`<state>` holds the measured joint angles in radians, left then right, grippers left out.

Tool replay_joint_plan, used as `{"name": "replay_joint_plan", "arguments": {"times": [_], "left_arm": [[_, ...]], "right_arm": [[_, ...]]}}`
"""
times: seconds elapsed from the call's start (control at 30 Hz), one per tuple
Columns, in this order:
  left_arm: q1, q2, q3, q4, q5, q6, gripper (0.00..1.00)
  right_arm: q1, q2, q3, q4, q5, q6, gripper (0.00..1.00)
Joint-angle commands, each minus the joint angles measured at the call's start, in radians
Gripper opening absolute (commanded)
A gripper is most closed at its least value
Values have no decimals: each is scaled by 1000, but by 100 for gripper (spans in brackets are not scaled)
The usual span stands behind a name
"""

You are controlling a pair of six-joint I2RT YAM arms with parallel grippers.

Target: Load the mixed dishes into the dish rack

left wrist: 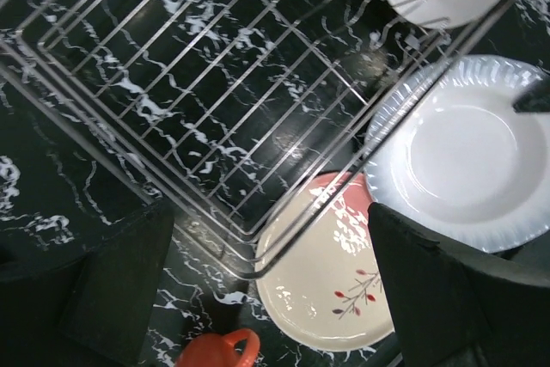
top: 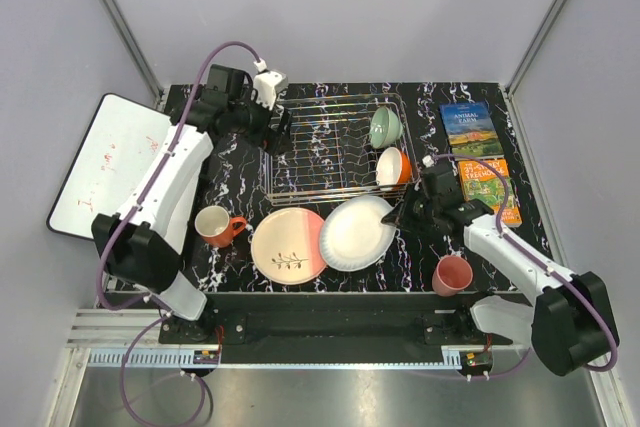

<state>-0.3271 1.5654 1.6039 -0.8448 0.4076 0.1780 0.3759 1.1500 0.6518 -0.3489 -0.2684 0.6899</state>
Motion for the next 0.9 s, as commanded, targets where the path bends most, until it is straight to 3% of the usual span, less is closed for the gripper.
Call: {"name": "replay_joint_plan", "arguments": {"times": [0.0,0.2,0.53,0.73,0.87], "left_arm": [[51,50,77,18,-84,-41,99],[69,119,59,-4,-130,-51,99],[92,193,80,-16,-196,-92,99],[114,194,57,-19,-222,-97,99],[115,214,42,-20,-225,-98,99]], "right_arm": [[72,-15,78,-163,139,-58,0],[112,-81,164,-251,205,-122,0],[158,-248,302,-249,261,-223,0],[164,-240,413,-164,285,-353,0],[162,-213,477,11,333,-521,0]]}}
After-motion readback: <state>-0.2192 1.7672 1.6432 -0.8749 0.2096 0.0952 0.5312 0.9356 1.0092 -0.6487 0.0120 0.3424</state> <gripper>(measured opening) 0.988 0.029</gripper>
